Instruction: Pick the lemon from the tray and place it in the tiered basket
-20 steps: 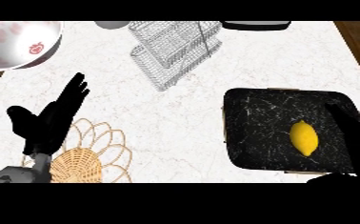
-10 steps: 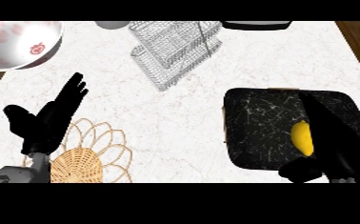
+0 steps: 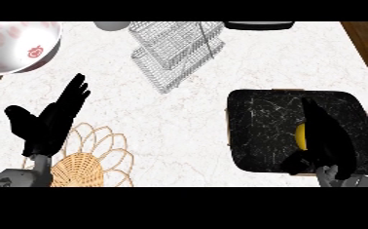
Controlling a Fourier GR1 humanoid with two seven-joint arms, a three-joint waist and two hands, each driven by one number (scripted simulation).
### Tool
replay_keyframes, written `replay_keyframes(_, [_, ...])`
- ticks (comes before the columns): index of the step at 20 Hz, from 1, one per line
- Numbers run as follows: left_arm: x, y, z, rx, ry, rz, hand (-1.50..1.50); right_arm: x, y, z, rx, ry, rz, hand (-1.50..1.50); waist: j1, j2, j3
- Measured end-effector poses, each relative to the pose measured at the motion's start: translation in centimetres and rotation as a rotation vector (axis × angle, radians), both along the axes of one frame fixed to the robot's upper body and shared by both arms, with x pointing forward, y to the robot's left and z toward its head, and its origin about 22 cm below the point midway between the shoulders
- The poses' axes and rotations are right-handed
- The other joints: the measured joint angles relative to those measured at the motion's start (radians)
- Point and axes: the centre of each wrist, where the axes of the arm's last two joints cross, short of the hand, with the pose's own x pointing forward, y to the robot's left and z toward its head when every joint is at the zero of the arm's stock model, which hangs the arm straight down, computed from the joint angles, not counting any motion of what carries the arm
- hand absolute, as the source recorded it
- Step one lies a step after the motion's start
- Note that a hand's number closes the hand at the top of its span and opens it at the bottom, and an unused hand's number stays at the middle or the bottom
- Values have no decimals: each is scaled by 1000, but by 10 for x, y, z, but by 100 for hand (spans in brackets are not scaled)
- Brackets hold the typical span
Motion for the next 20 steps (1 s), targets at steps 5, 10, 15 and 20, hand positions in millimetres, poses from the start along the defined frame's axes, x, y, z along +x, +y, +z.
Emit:
replay_keyframes(5, [0,-2,-5,2,2,10,0,2,-18,-22,-60,-14,-44,-150,-4,0,0])
replay_keyframes(10, [-1,1,-5,-1,2,10,0,4,-22,-26,-95,-26,-74,-150,-4,-1,0])
replay_keyframes(15, [3,5,-3,2,1,7,0,7,-23,-26,-45,60,-69,150,-5,-2,-2])
replay_keyframes(20, [2,10,1,-1,-2,10,0,4,-21,-35,-56,124,-24,150,-2,-8,-9])
